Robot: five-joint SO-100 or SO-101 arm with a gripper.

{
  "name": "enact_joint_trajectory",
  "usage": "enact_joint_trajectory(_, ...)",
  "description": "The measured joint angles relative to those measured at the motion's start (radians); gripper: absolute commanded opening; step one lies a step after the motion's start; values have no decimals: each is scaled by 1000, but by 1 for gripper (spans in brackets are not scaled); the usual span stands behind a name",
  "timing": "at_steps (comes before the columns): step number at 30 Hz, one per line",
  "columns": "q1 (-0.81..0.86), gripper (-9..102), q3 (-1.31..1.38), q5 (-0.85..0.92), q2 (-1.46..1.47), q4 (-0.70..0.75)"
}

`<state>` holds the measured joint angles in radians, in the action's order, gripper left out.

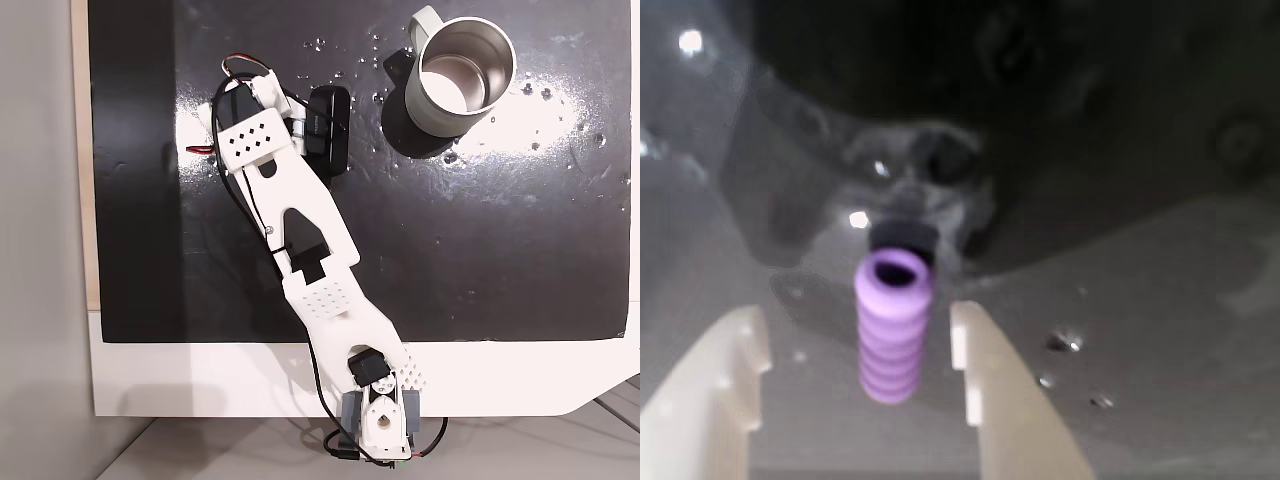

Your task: Grasp a pengrip and put it in the cup.

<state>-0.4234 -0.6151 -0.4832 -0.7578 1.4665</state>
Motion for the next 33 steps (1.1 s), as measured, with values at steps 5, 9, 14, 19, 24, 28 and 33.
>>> enact_joint_trajectory(5, -5, 5, 31, 2, 25, 12)
enact_joint_trajectory(9, -3, 0, 37, 2, 28, 11)
enact_joint_trajectory(14, -3, 0, 37, 2, 28, 8)
enact_joint_trajectory(19, 9, 0, 37, 2, 28, 17)
enact_joint_trajectory(24, 35, 0, 37, 2, 9, 29)
enact_joint_trajectory(28, 57, 0, 37, 5, -84, 32)
enact_joint_trajectory(33, 94, 0, 37, 21, -178, 35)
